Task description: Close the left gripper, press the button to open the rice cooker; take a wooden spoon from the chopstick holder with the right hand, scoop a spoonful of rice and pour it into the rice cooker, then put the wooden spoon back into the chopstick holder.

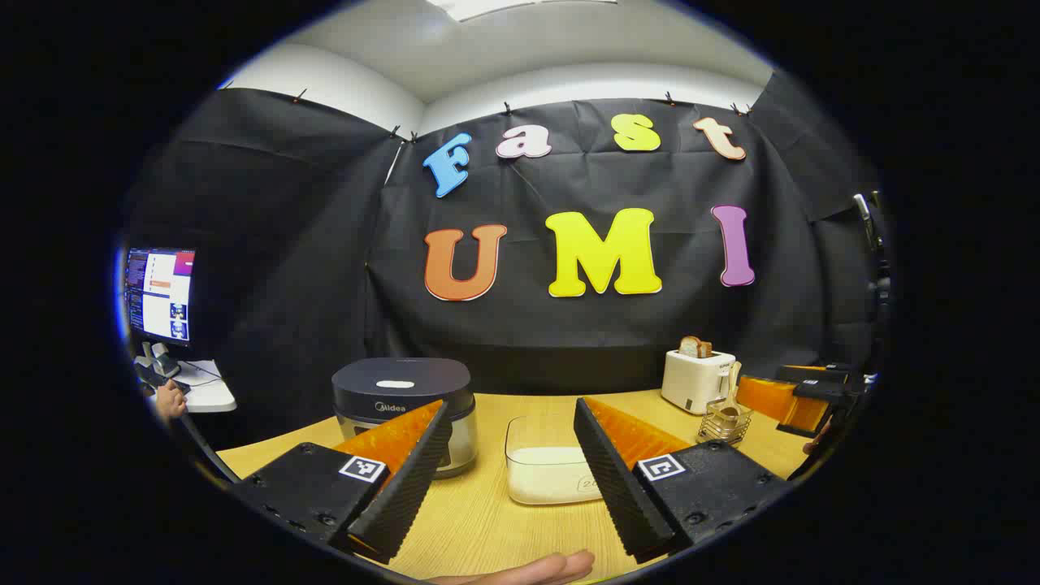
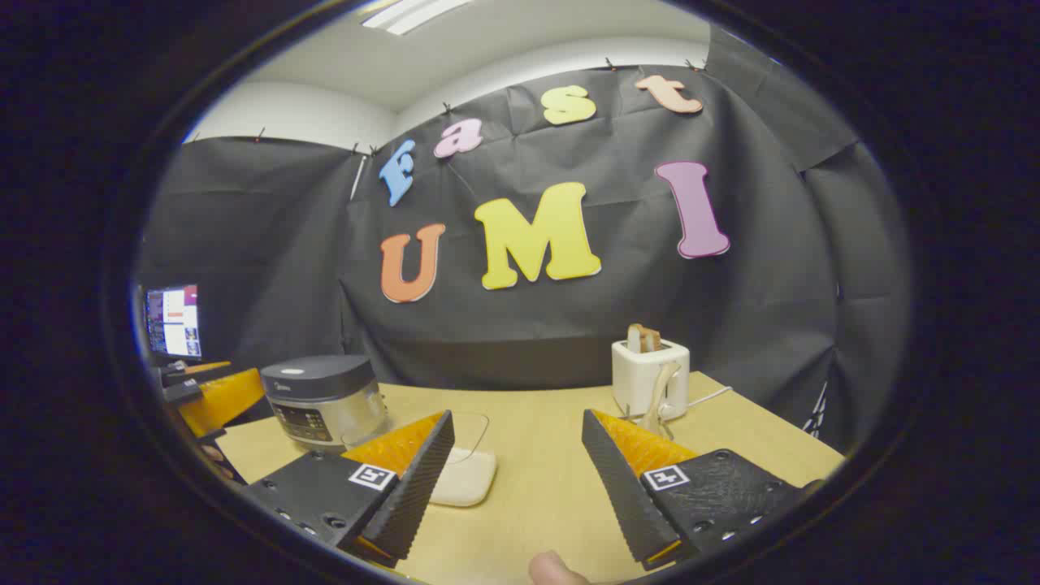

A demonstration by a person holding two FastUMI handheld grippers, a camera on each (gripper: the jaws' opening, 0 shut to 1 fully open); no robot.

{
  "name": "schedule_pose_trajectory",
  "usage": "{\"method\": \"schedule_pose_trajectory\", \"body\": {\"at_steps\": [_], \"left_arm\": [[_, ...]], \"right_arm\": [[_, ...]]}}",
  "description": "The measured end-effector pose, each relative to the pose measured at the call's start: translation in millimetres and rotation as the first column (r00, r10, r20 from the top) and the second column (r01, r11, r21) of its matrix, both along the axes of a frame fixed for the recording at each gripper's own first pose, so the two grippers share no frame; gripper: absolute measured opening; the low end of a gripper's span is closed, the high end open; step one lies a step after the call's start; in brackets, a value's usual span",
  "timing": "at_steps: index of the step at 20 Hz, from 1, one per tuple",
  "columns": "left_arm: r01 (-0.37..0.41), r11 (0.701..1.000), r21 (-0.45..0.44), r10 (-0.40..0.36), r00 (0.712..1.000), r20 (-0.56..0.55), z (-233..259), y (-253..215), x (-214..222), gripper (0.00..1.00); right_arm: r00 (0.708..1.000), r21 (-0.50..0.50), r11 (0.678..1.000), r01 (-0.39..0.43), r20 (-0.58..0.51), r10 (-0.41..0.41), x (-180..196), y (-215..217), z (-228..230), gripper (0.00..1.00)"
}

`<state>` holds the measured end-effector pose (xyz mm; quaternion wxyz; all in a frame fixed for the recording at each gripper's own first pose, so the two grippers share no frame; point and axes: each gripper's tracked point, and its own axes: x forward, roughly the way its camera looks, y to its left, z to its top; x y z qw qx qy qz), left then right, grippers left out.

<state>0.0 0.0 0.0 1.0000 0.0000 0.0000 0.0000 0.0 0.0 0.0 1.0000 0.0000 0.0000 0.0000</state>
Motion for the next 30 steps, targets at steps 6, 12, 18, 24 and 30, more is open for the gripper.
{"method": "schedule_pose_trajectory", "body": {"at_steps": [6, 12, 18, 24, 30], "left_arm": [[-0.016, 1.0, 0.017, 0.016, 1.0, -0.019, 0, 23, 2, 0.96], [-0.032, 0.999, 0.009, 0.032, 0.999, -0.028, 1, 29, 1, 0.96], [-0.048, 0.999, 0.02, 0.049, 0.998, -0.038, -4, 34, 5, 0.96], [-0.038, 0.999, 0.006, 0.039, 0.997, -0.072, -9, 36, 11, 0.96], [-0.078, 0.997, 0.028, 0.081, 0.993, -0.091, 5, 62, 30, 0.96]], "right_arm": [[0.984, -0.016, 1.0, -0.007, 0.177, 0.009, -12, 25, 31, 0.96], [0.982, -0.146, 0.987, 0.065, 0.188, -0.037, -23, 33, 28, 0.97], [0.993, -0.146, 0.988, 0.053, 0.113, -0.036, -26, 45, 18, 0.97], [0.997, -0.135, 0.989, 0.065, 0.048, -0.059, -24, 41, 8, 0.95], [0.999, -0.125, 0.991, 0.045, 0.034, -0.041, -30, 41, 6, 0.95]]}}
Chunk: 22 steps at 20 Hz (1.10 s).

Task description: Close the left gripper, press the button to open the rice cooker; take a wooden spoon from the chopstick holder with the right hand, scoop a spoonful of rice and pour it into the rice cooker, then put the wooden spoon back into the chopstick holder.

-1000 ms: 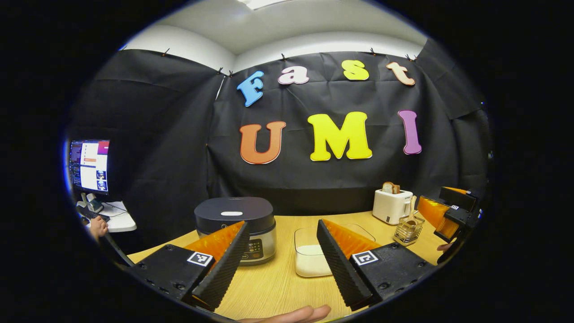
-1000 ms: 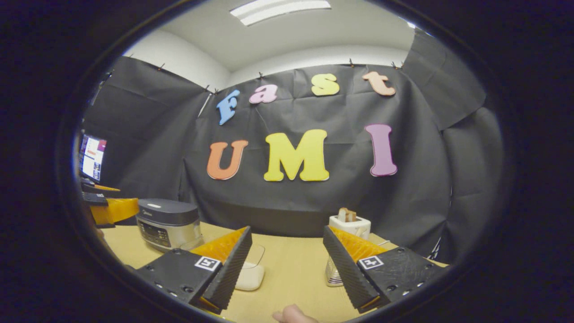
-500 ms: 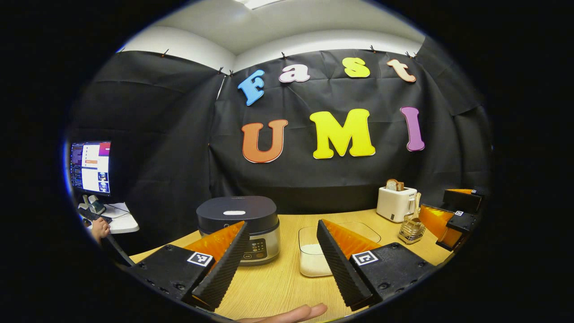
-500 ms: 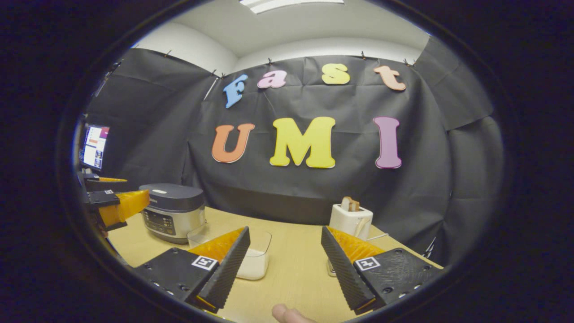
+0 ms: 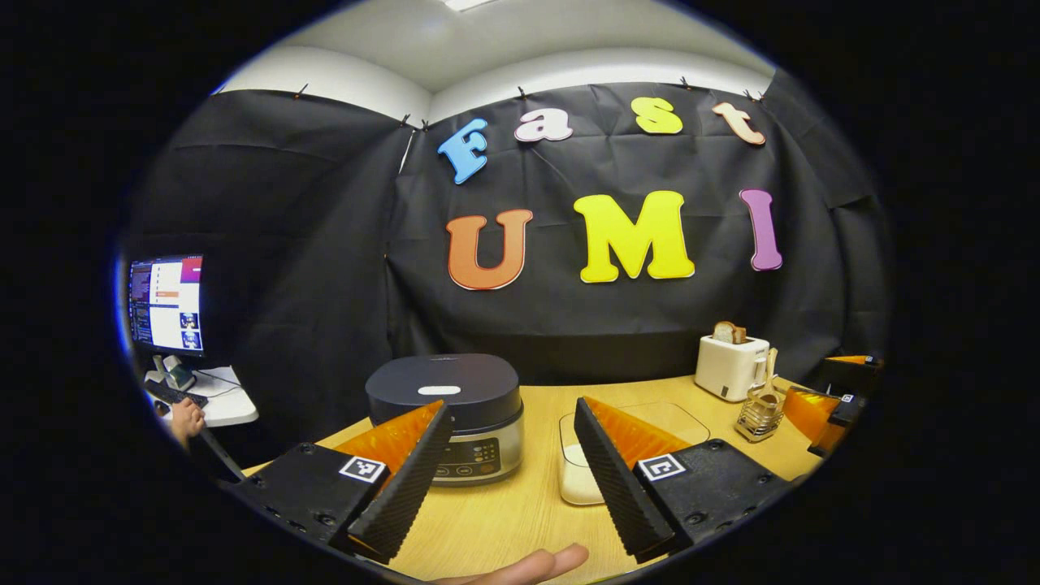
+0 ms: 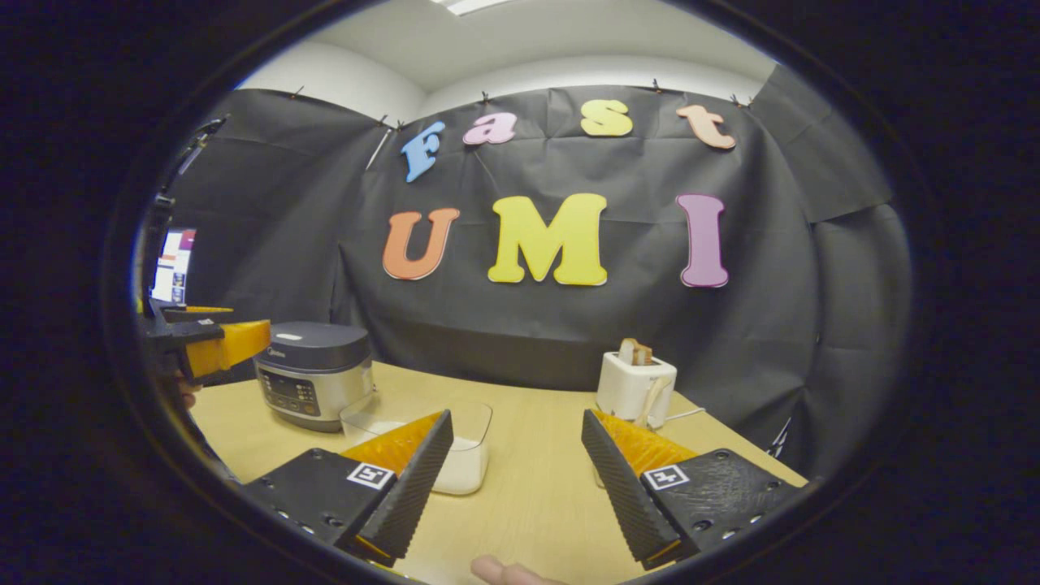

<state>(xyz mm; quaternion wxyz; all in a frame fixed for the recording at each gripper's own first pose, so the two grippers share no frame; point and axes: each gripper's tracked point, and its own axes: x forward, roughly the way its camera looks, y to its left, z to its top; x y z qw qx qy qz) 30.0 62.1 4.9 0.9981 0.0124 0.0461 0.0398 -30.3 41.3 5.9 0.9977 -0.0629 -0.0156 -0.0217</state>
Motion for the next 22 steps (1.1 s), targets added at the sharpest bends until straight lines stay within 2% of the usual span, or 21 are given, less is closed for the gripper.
{"method": "schedule_pose_trajectory", "body": {"at_steps": [2, 6, 8, 9, 10, 12, 15, 17, 20, 22], "left_arm": [[-0.012, 1.0, -0.018, 0.012, 0.999, -0.034, 7, 12, 11, 0.97], [-0.052, 0.999, -0.001, 0.051, 0.993, -0.107, 10, 40, 39, 0.97], [-0.065, 0.998, -0.026, 0.061, 0.987, -0.147, 10, 53, 56, 0.97], [-0.077, 0.996, -0.042, 0.069, 0.983, -0.168, 7, 60, 64, 0.97], [-0.089, 0.995, -0.054, 0.078, 0.98, -0.182, 4, 68, 70, 0.97], [-0.1, 0.993, -0.064, 0.083, 0.968, -0.236, -7, 77, 85, 0.97], [-0.099, 0.994, -0.053, 0.081, 0.959, -0.271, -15, 86, 98, 0.97], [-0.09, 0.995, -0.053, 0.071, 0.955, -0.288, -22, 87, 106, 0.97], [-0.108, 0.993, -0.047, 0.086, 0.938, -0.336, -36, 93, 110, 0.96], [-0.116, 0.992, -0.047, 0.092, 0.93, -0.356, -42, 96, 113, 0.95]], "right_arm": [[1.0, 0.004, 1.0, -0.012, 0.01, 0.012, -3, 0, 1, 0.95], [0.999, -0.003, 1.0, -0.023, 0.03, 0.023, -11, -4, 4, 0.97], [0.996, -0.007, 0.999, -0.053, 0.077, 0.054, -15, -2, 14, 0.95], [0.993, 0.0, 0.998, -0.065, 0.102, 0.064, -18, -1, 19, 0.98], [0.991, 0.007, 0.997, -0.077, 0.11, 0.076, -20, -3, 21, 0.95], [0.993, 0.045, 0.995, -0.088, 0.086, 0.084, -19, -7, 15, 0.95], [0.995, 0.092, 0.993, -0.078, 0.069, 0.072, -19, -20, 14, 0.95], [0.998, 0.098, 0.994, -0.038, 0.056, 0.033, -16, -32, 10, 0.95], [0.999, 0.076, 0.997, -0.033, 0.025, 0.031, -15, -32, 1, 0.95], [0.999, 0.033, 0.999, -0.022, 0.043, 0.02, -19, -32, 6, 0.95]]}}
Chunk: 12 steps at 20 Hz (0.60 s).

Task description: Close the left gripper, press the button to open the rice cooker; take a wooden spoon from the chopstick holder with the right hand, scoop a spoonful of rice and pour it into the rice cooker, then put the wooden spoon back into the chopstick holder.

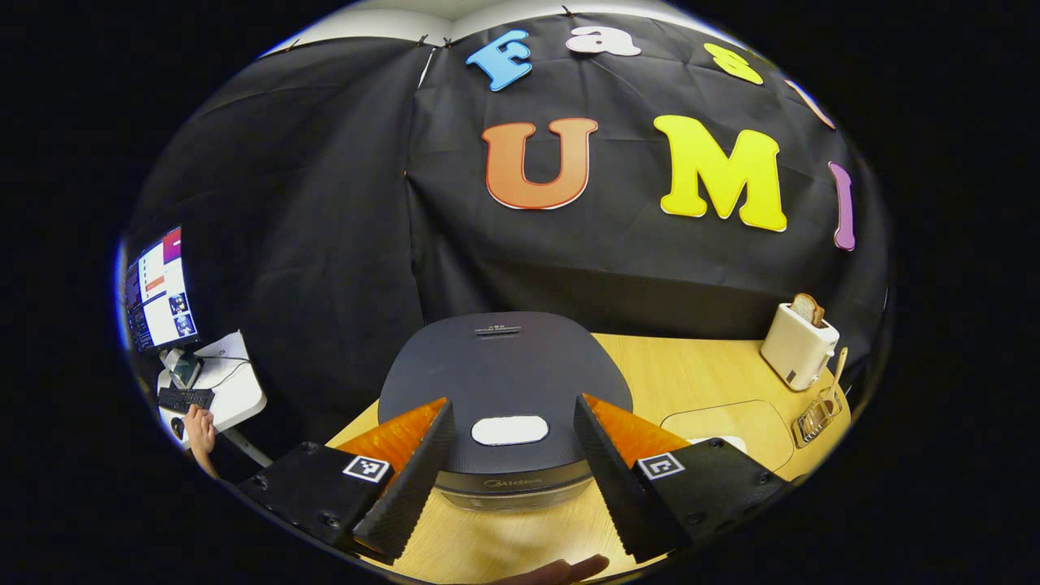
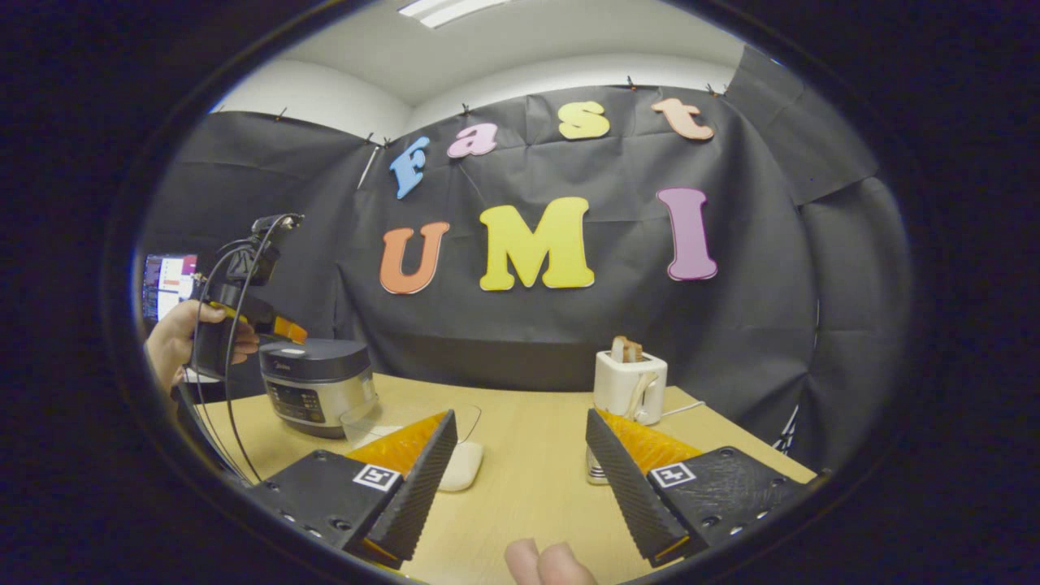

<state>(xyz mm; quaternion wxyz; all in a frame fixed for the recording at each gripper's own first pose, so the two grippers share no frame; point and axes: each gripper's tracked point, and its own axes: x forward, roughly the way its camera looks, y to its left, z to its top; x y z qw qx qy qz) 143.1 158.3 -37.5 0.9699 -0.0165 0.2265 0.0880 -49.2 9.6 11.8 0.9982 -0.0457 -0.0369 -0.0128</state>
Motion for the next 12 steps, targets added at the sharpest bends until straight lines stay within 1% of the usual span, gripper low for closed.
{"method": "schedule_pose_trajectory", "body": {"at_steps": [1, 2, 3, 4, 5, 6, 7, 8, 9, 10, 11, 12], "left_arm": [[-0.003, 1.0, -0.002, 0.003, 1.0, -0.013, -5, 2, 1, 0.94], [-0.008, 1.0, -0.009, 0.008, 1.0, -0.023, -7, 4, 1, 0.92], [-0.009, 1.0, -0.019, 0.008, 0.999, -0.038, -11, 4, 0, 0.88], [-0.015, 0.999, -0.029, 0.013, 0.999, -0.05, -13, 4, 0, 0.86], [-0.024, 0.999, -0.026, 0.023, 0.998, -0.054, -13, 7, -1, 0.8], [-0.028, 0.999, -0.023, 0.026, 0.998, -0.061, -13, 9, 0, 0.78], [-0.035, 0.999, -0.026, 0.034, 0.997, -0.068, -14, 12, -1, 0.7], [-0.043, 0.999, -0.033, 0.04, 0.996, -0.076, -14, 14, -1, 0.65], [-0.049, 0.998, -0.04, 0.046, 0.996, -0.081, -14, 16, -1, 0.52], [-0.056, 0.997, -0.051, 0.052, 0.995, -0.086, -15, 18, 0, 0.55], [-0.063, 0.996, -0.058, 0.057, 0.994, -0.091, -16, 20, 2, 0.47], [-0.068, 0.996, -0.061, 0.062, 0.993, -0.1, -17, 21, 3, 0.43]], "right_arm": [[1.0, -0.015, 1.0, 0.006, 0.01, -0.006, -2, 1, 1, 0.95], [1.0, -0.015, 1.0, 0.014, 0.019, -0.014, -4, -1, 4, 0.92], [1.0, -0.01, 1.0, 0.009, 0.023, -0.008, -4, 0, 4, 0.95], [1.0, -0.002, 1.0, 0.006, 0.026, -0.006, -5, 1, 5, 0.96], [1.0, 0.002, 1.0, 0.005, 0.028, -0.005, -5, 0, 5, 0.96], [1.0, 0.001, 1.0, 0.014, 0.028, -0.014, -5, -2, 6, 0.97], [0.999, -0.005, 1.0, 0.025, 0.026, -0.025, -5, -5, 5, 0.96], [0.999, -0.013, 0.999, 0.03, 0.027, -0.03, -5, -7, 6, 0.96], [0.999, -0.018, 0.999, 0.034, 0.025, -0.034, -4, -7, 4, 0.96], [0.999, -0.022, 0.999, 0.033, 0.022, -0.033, -4, -7, 4, 0.96], [0.999, -0.027, 0.999, 0.027, 0.023, -0.026, -6, -5, 3, 0.96], [0.999, -0.035, 0.999, 0.024, 0.025, -0.023, -7, -2, 4, 0.97]]}}
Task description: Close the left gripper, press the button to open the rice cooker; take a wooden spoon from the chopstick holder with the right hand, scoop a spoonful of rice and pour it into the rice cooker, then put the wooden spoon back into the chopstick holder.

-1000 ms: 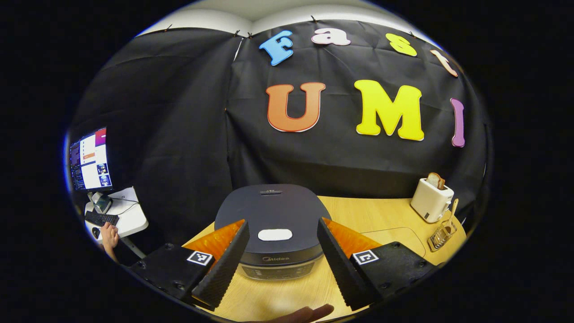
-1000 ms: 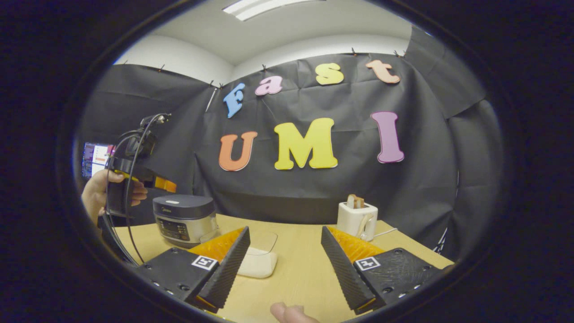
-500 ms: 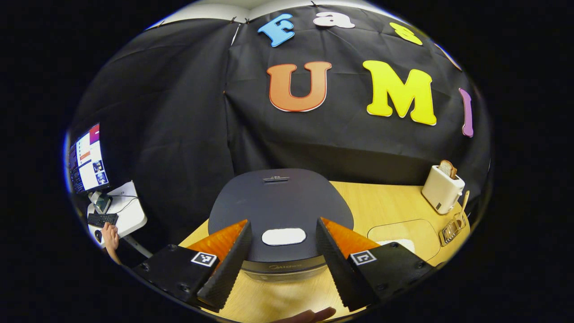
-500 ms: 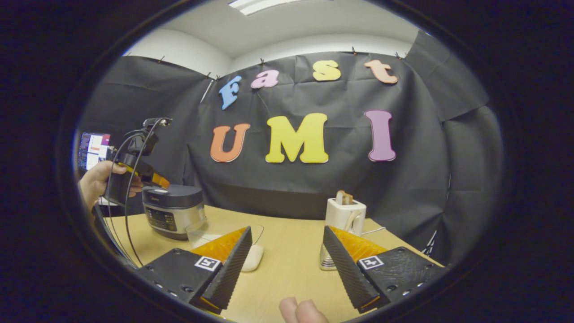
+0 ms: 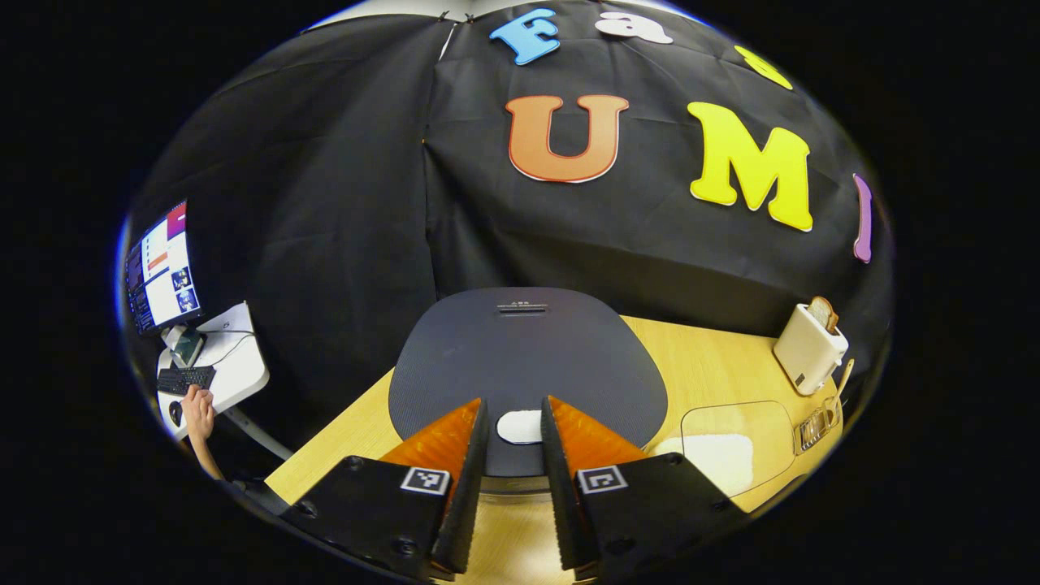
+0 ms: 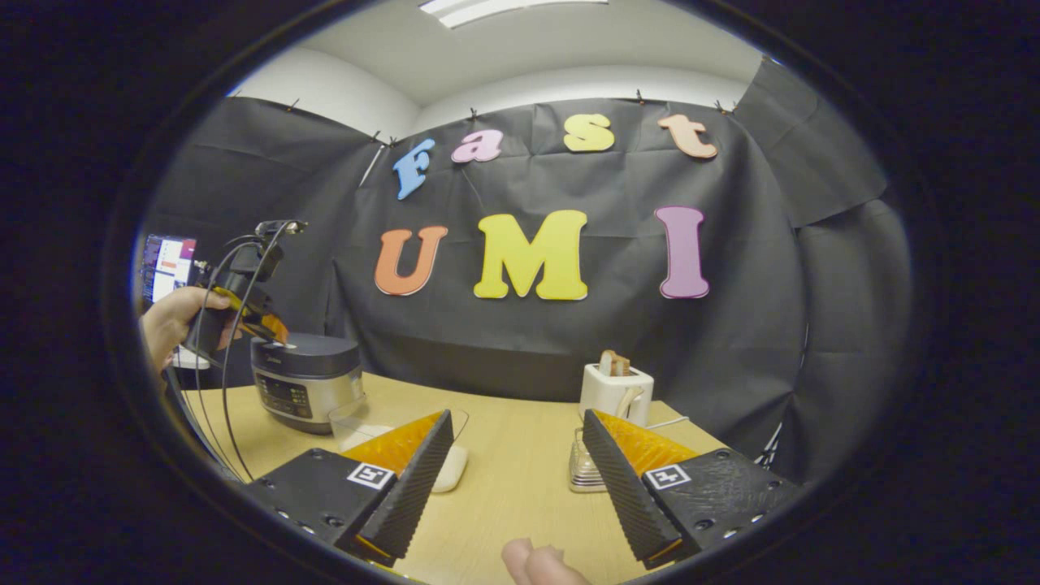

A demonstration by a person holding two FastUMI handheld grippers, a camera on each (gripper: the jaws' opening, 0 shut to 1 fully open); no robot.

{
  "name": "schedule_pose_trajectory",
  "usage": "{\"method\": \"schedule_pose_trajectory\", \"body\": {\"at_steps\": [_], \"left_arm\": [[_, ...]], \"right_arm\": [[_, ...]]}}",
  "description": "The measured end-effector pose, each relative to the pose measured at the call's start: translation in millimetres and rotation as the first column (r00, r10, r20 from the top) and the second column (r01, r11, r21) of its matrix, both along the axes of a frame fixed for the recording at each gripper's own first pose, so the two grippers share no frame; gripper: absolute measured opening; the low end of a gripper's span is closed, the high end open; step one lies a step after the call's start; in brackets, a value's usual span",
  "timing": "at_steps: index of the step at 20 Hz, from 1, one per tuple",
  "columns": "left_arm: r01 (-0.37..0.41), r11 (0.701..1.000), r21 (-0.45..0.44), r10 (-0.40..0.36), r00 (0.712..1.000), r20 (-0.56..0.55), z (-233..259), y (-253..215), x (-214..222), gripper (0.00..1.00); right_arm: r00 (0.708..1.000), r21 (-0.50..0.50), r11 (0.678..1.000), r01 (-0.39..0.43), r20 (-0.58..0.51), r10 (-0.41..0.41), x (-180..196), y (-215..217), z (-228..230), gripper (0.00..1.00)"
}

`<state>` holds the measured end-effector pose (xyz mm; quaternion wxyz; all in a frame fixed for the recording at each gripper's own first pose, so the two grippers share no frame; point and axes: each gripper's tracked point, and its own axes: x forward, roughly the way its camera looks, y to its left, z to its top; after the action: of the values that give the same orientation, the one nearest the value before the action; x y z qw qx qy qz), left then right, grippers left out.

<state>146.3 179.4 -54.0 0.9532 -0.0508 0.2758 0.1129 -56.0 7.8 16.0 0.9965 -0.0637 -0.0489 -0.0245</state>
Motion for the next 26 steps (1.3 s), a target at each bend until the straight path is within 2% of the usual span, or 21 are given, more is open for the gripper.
{"method": "schedule_pose_trajectory", "body": {"at_steps": [1, 3, 6, 8, 13, 15, 16, 21, 22, 23, 24, 26], "left_arm": [[-0.003, 1.0, 0.0, 0.003, 1.0, -0.01, -1, 0, 0, 0.35], [0.006, 1.0, 0.008, -0.006, 1.0, -0.028, -1, 0, -2, 0.27], [0.051, 0.998, 0.031, -0.049, 0.997, -0.063, -1, 0, -2, 0.24], [0.063, 0.998, 0.03, -0.061, 0.995, -0.081, -1, -1, -2, 0.23], [0.049, 0.997, 0.051, -0.045, 0.995, -0.09, 1, -1, -1, 0.18], [0.122, 0.992, -0.027, -0.124, 0.99, -0.062, 3, -25, 3, 0.17], [0.116, 0.993, -0.034, -0.119, 0.99, -0.07, 4, -29, 1, 0.16], [0.098, 0.995, 0.027, -0.094, 0.989, -0.11, -2, -24, -1, 0.12], [0.105, 0.992, 0.066, -0.096, 0.989, -0.116, -3, -24, -1, 0.1], [0.117, 0.988, 0.101, -0.102, 0.984, -0.145, -7, -23, -4, 0.09], [0.126, 0.983, 0.131, -0.11, 0.986, -0.123, -1, -21, -4, 0.08], [0.092, 0.989, 0.118, -0.078, 0.99, -0.119, -8, -25, -1, 0.05]], "right_arm": [[1.0, -0.011, 1.0, 0.005, 0.002, -0.005, 0, -2, 0, 0.96], [1.0, -0.042, 0.999, 0.015, 0.008, -0.015, 0, -1, 1, 0.97], [1.0, -0.069, 0.998, 0.014, 0.009, -0.013, -2, 3, -1, 0.95], [1.0, -0.076, 0.997, 0.013, 0.008, -0.012, -2, 3, 0, 0.97], [1.0, -0.07, 0.997, 0.018, -0.002, -0.018, 0, -1, -3, 0.95], [1.0, -0.07, 0.997, 0.016, -0.006, -0.016, 0, 0, -3, 0.95], [1.0, -0.074, 0.997, 0.018, -0.007, -0.018, 0, 0, -3, 0.95], [1.0, -0.093, 0.995, 0.023, -0.005, -0.024, -2, 0, -2, 0.97], [1.0, -0.091, 0.995, 0.027, -0.006, -0.028, -1, -1, -2, 0.95], [1.0, -0.089, 0.996, 0.03, -0.006, -0.031, -2, -2, -2, 0.97], [0.999, -0.089, 0.996, 0.032, -0.005, -0.033, -3, -1, -1, 0.97], [0.999, -0.084, 0.995, 0.046, 0.02, -0.044, -8, -3, 5, 0.95]]}}
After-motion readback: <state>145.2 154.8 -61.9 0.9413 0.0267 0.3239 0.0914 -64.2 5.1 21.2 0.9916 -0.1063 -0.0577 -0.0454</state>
